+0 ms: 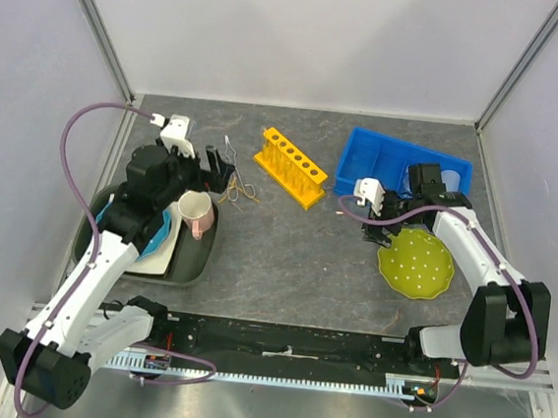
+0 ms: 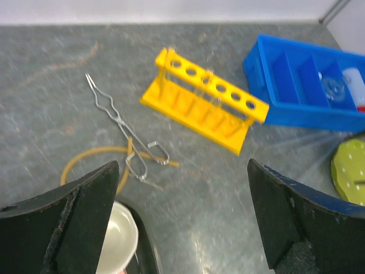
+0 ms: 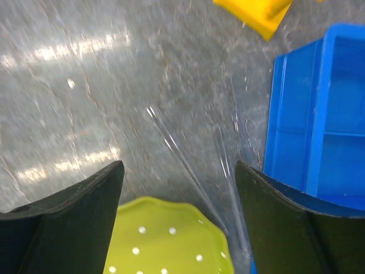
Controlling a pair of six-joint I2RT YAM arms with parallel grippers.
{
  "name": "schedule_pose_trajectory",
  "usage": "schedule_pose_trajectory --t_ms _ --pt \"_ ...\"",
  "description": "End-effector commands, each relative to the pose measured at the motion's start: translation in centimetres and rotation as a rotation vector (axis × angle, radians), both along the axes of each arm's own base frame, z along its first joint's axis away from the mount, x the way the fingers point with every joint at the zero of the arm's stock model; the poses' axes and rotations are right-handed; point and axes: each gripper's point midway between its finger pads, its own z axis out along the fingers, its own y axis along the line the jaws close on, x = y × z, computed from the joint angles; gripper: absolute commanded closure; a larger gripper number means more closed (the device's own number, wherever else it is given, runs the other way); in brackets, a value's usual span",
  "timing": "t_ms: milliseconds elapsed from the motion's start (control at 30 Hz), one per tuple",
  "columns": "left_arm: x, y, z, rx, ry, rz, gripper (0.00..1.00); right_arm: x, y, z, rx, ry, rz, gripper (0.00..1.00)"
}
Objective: Organize the chemistry lab equipment
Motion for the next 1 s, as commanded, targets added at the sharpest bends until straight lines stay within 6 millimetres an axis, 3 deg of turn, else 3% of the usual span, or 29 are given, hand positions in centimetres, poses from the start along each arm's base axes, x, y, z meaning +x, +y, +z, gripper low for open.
schedule_pose_trajectory --t_ms 0,200,600,967 --pt "-3.7 -0.7 -3.0 -0.037 0.078 -0.081 0.01 -0.1 -1.2 -1.6 -0.188 -0.055 0.188 0.16" --pt "-5.3 0.9 -6.0 0.022 0.111 -0.037 0.01 -0.5 0.7 -5.4 -0.381 -0.055 0.39 0.22" --pt "-5.9 2.1 -5.2 0.019 0.083 0.024 0.01 1.1 2.4 -9.7 -0.533 0.009 0.469 0.41" --pt "-6.2 2.5 -4.7 0.018 0.059 0.041 0.01 0.9 3.2 -11.0 -0.596 0.025 0.5 0.56"
